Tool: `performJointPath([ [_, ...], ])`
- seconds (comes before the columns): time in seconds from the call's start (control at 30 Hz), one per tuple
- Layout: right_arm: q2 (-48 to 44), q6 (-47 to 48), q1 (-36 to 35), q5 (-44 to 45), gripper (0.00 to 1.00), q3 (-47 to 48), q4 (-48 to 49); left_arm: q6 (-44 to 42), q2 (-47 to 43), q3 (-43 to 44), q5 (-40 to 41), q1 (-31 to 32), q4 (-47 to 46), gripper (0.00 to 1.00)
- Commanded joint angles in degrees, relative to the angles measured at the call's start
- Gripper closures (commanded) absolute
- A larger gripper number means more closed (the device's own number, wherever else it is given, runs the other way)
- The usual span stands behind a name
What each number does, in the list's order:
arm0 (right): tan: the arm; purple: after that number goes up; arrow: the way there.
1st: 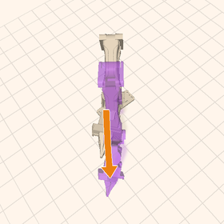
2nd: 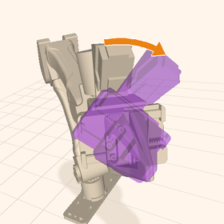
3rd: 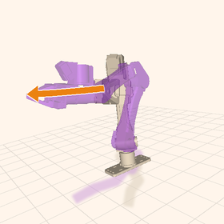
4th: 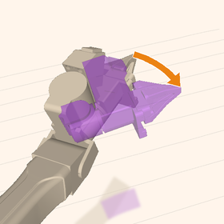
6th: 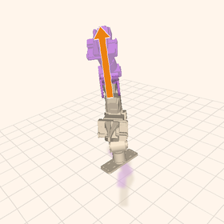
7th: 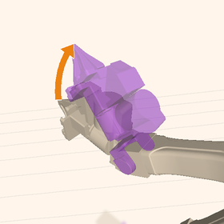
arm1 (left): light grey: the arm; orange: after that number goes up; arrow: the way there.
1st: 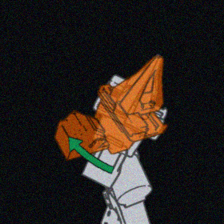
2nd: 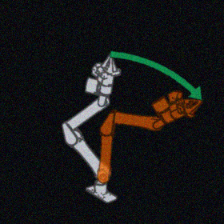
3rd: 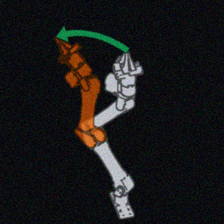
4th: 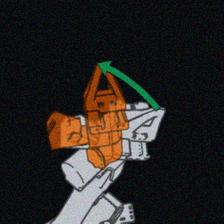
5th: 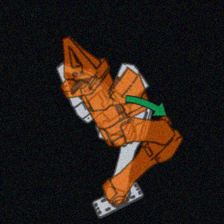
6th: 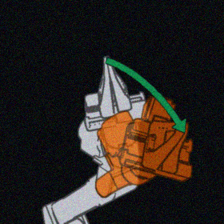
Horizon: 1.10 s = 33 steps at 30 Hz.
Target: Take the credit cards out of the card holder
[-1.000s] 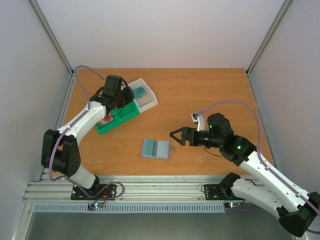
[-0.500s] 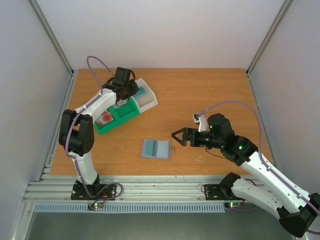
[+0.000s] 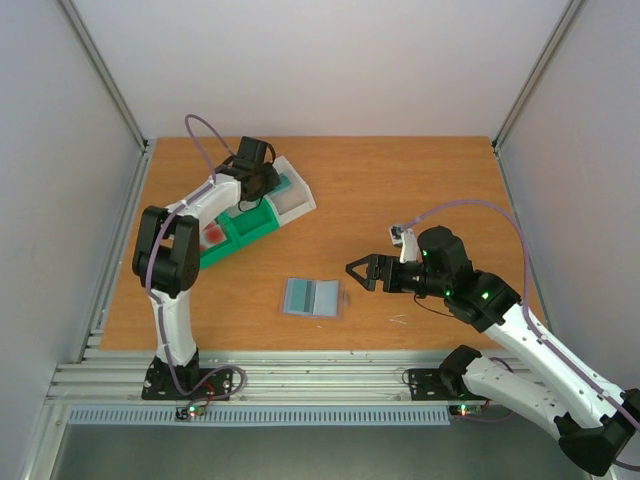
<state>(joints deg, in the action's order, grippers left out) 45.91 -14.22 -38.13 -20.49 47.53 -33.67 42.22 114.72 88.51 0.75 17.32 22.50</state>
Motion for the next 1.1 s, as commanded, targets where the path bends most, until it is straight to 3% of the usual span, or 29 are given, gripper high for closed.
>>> performJointPath([
  [0.0, -0.4, 0.8, 0.2, 1.2, 0.02, 1.2, -1.4, 0.9, 1.2, 1.9, 2.0, -0.3, -2.9, 1.00],
  [0.47, 1.2, 1.2, 0.2, 2.5, 0.01, 1.3, -1.6, 1.6, 4.4, 3.5, 5.1, -0.4, -3.0, 0.98],
  [1.07, 2.6, 2.3, 0.2, 3.2, 0.02, 2.5, -2.1, 0.2, 5.6, 6.1, 7.3, -0.7, -0.6, 0.87],
])
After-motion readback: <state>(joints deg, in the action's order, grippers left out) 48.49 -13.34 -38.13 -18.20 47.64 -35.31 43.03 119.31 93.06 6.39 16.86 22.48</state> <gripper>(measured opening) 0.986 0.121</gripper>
